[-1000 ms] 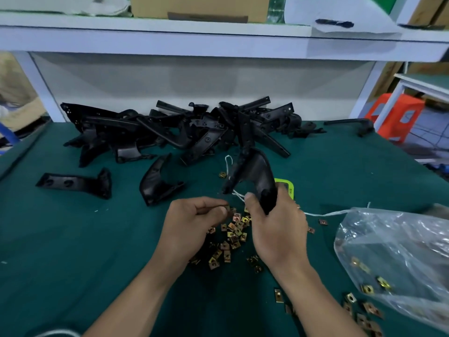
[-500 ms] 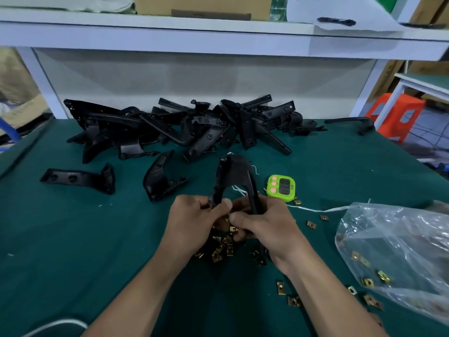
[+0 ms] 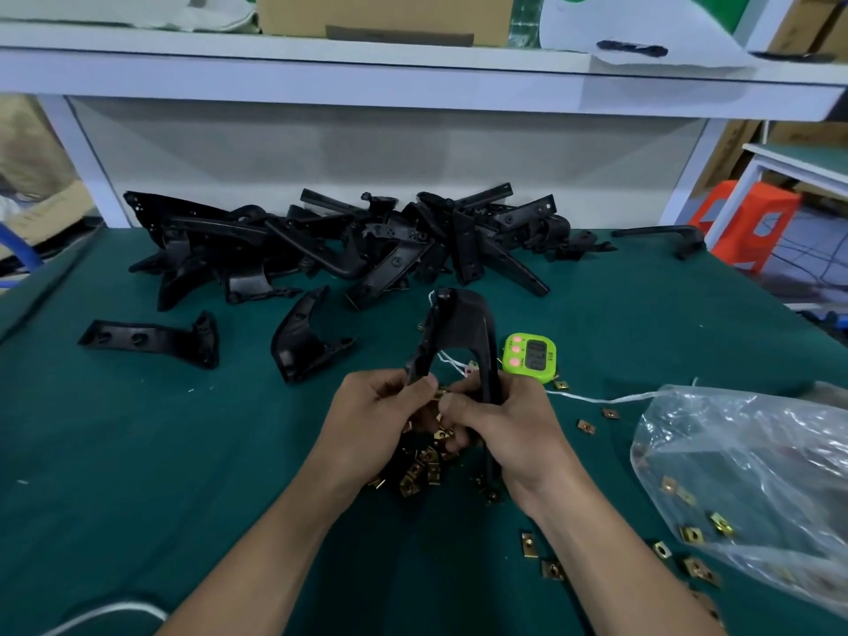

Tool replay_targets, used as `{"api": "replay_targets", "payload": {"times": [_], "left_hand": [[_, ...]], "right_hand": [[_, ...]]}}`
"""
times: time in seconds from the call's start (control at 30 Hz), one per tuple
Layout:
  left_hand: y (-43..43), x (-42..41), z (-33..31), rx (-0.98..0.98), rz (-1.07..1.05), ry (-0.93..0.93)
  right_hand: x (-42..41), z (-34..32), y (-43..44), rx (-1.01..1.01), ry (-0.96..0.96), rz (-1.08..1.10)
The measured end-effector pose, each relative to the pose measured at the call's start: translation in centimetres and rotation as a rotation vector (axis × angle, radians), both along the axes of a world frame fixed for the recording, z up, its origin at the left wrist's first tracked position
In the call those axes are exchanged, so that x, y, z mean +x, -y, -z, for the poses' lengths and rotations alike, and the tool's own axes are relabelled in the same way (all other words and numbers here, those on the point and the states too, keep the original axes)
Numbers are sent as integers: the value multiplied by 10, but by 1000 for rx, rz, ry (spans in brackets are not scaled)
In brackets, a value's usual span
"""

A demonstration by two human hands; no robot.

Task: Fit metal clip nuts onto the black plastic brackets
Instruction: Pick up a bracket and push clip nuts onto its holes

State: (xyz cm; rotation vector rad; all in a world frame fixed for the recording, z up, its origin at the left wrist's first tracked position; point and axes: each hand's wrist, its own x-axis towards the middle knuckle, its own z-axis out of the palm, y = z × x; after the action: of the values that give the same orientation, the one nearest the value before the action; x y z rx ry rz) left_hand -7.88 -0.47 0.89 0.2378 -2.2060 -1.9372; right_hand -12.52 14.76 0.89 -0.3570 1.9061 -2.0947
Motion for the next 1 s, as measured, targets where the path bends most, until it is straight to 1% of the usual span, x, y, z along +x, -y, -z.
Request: {"api": "replay_targets", "payload": {"times": [0.17, 0.27, 0.33, 0.53, 0.63, 0.73, 0.87, 1.0], "left_hand": [[2, 0, 1, 96, 63, 4], [2, 1, 3, 125, 31, 10], [1, 0, 3, 144, 19, 16], [1, 2, 1, 175, 68, -9], [0, 4, 2, 173, 76, -35], [-1, 5, 2, 215, 72, -63], [1, 2, 3, 158, 31, -64], [0, 1, 3, 168, -7, -52]], "right_hand": [[-4, 4, -2, -45, 19, 58], [-6, 8, -2, 1, -11, 61], [-7, 9, -3, 41, -73, 72], [-6, 10, -5, 202, -371, 76], [-5, 9, -6, 233, -450, 73], [-4, 9, -5, 246, -446, 50], [-5, 10, -4, 237, -384, 48], [-6, 12, -4, 195, -361, 46]]}}
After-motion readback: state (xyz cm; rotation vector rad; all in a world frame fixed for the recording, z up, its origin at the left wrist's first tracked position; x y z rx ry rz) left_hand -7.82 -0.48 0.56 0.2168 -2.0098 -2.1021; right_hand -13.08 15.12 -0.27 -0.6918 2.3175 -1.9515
